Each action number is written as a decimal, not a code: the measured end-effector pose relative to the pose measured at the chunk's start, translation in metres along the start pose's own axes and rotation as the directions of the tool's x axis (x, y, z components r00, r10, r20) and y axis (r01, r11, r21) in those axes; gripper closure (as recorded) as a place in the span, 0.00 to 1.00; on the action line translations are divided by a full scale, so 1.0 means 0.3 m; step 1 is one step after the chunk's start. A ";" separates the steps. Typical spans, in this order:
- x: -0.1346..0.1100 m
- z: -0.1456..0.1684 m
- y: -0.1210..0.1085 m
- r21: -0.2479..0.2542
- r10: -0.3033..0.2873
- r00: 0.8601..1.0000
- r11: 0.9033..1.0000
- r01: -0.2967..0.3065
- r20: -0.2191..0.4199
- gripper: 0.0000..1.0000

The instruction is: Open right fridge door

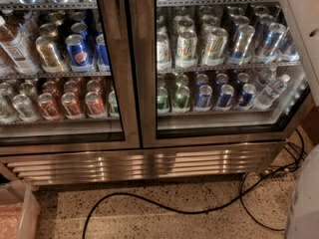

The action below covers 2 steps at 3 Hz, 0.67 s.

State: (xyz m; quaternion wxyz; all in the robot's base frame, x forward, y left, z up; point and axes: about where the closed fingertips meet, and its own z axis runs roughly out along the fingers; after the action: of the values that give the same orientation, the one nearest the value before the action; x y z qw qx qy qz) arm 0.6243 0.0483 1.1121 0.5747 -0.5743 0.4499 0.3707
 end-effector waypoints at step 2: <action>0.000 0.000 0.000 0.000 0.000 1.000 1.000 0.000 0.000 0.00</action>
Offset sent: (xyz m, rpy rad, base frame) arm 0.0000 0.0000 0.0000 0.0000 0.0000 0.0000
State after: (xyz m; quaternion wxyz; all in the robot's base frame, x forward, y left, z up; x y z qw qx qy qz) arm 0.6242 0.0484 1.1121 0.5747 -0.5744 0.4499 0.3708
